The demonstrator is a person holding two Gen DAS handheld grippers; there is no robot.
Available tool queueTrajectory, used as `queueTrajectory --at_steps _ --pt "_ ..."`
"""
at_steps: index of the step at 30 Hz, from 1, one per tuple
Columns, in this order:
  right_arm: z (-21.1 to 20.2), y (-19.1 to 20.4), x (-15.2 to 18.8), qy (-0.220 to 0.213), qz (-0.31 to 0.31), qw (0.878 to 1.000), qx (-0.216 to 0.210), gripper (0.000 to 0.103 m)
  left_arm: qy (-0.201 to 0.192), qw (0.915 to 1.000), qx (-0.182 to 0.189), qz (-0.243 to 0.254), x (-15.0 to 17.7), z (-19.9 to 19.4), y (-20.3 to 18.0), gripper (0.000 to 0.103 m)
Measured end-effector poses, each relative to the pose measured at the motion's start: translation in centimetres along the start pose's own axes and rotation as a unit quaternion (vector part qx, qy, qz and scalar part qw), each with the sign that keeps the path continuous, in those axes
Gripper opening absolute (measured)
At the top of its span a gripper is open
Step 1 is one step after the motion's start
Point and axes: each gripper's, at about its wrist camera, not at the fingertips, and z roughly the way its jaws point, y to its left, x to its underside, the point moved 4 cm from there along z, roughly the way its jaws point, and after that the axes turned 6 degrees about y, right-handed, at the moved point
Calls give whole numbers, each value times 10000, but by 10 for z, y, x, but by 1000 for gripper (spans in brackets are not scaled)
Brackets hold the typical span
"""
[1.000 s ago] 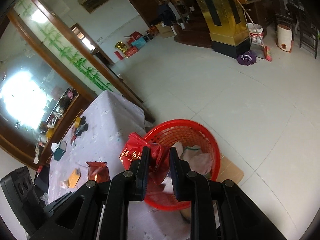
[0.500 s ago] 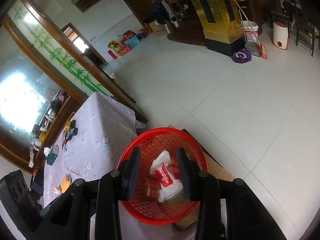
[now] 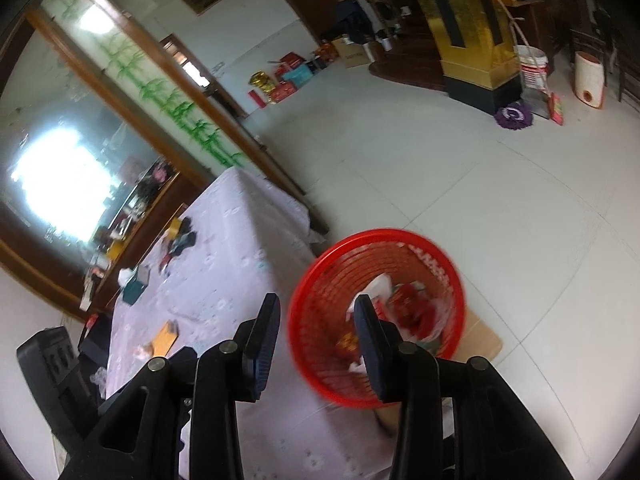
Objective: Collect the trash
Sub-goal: 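Move both open tools back over the table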
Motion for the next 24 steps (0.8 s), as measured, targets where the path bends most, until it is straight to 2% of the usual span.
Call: queueTrajectory --at_steps 9,16,20,24 --pt "13 70 42 492 -574 9965 -355 47 -180 9975 -242 -636 27 -45 78 67" --pt "34 133 84 923 -1234 9864 -571 48 -367 9892 -527 -1314 49 -83 157 67" --pt "46 165 102 1098 -1569 9792 -670 48 -421 9790 -691 -1870 62 -102 212 67" --pt "60 191 116 1223 -1910 9718 -650 48 -444 9610 -986 -2545 73 -117 275 67"
